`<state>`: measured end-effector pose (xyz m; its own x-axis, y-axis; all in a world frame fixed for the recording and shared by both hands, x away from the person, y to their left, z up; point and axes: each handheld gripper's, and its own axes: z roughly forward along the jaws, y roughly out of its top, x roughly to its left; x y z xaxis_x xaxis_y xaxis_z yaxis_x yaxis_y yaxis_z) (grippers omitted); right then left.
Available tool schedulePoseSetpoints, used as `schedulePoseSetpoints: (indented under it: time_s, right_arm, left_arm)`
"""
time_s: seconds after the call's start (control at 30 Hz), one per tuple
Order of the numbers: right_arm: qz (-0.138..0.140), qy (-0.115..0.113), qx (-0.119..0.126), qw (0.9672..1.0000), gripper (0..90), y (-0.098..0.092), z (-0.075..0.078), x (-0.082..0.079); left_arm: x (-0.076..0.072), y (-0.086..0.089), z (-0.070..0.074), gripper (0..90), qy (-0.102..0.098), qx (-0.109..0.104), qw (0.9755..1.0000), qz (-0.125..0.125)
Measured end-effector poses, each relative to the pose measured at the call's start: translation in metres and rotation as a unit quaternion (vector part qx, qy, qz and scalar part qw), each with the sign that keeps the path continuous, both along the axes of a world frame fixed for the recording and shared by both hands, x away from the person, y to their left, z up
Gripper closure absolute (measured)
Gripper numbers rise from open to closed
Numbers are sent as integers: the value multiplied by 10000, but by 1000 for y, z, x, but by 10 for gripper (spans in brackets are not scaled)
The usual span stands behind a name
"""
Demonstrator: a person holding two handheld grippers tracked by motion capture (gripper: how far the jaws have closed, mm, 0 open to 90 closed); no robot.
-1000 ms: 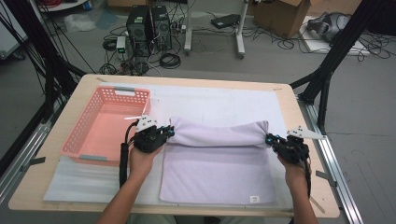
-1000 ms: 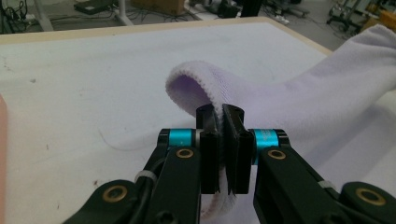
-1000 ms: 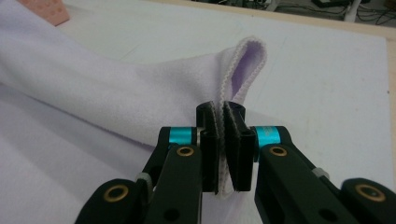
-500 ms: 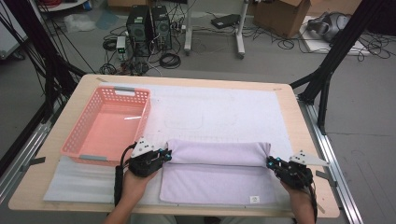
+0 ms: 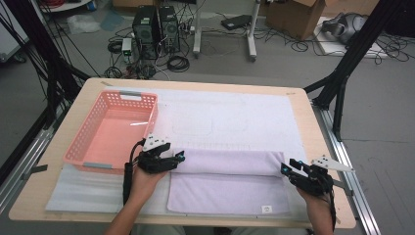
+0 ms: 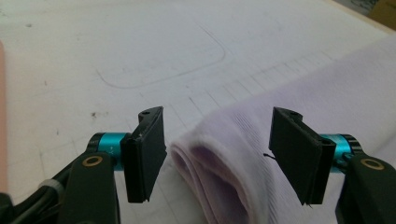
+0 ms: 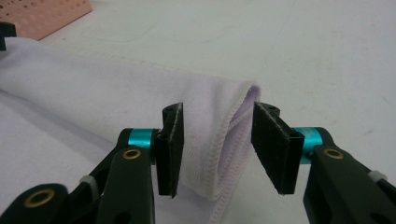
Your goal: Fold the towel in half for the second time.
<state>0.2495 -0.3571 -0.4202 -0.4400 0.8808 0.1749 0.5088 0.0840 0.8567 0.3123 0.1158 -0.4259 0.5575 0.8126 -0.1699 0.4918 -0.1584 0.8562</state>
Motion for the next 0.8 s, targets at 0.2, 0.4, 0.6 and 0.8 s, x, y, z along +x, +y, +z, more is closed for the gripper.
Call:
schedulePoseSetpoints:
  time_s: [0.2, 0.4, 0.6, 0.8]
  right_arm:
    - [-78, 232, -193, 9995, 479, 6, 8, 29]
    - [-167, 544, -410, 9975, 560, 20, 10, 59]
    - [94, 648, -496, 9966, 894, 20, 1, 53]
    - [132, 381, -405, 9984, 894, 10, 4, 34]
  left_arm:
    - [10, -2, -3, 564, 289, -145, 9992, -228]
    - [8, 2, -2, 849, 275, -244, 9988, -337]
    - [0, 7, 0, 856, 139, -431, 9982, -403]
    - [-16, 9, 4, 856, -27, -551, 9968, -584]
